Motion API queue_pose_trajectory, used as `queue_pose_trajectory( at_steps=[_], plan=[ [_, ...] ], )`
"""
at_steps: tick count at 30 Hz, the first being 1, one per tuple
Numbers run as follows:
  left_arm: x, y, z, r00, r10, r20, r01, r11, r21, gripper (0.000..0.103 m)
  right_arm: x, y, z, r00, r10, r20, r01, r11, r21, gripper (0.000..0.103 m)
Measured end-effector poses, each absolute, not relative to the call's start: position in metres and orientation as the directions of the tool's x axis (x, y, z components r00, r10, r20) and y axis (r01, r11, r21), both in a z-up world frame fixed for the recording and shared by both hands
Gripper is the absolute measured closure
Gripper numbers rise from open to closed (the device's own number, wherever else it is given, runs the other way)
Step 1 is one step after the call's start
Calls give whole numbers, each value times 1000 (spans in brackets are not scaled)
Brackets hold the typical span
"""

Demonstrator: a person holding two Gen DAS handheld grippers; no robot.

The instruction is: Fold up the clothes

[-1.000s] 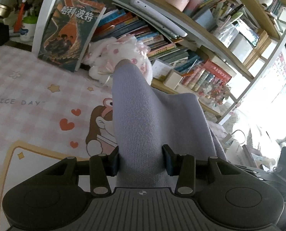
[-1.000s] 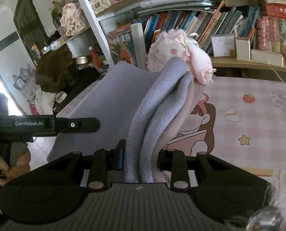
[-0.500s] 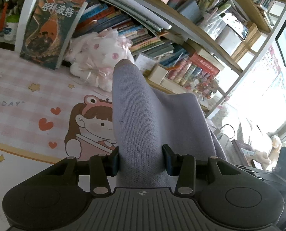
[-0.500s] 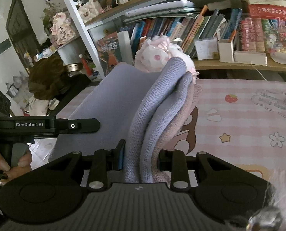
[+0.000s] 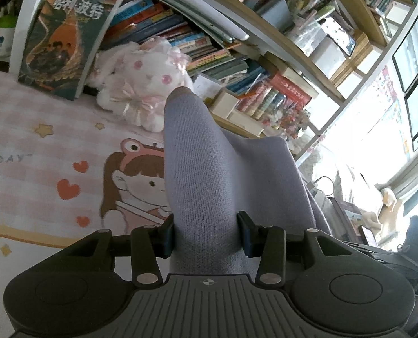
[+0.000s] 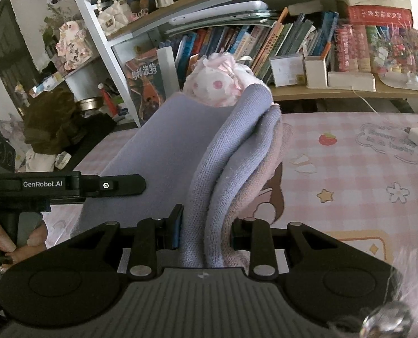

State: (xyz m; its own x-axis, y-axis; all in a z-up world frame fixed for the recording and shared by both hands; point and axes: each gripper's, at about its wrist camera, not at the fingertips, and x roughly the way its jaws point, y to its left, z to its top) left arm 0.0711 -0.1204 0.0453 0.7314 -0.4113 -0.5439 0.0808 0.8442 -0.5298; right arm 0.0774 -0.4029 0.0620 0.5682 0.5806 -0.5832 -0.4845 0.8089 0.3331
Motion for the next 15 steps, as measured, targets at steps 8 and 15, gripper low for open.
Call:
queue_pose_trajectory(
  at_steps=[8, 15],
  plan=[
    [64, -67, 44, 729, -436, -528, 88, 825, -559, 60, 67, -347, 68, 576, 562, -594, -484, 820, 305, 75],
    [63, -26, 40, 728, -459, -510, 103, 808, -580, 60, 62, -302, 72, 591, 541, -599, -478, 832, 280, 75]
  ],
)
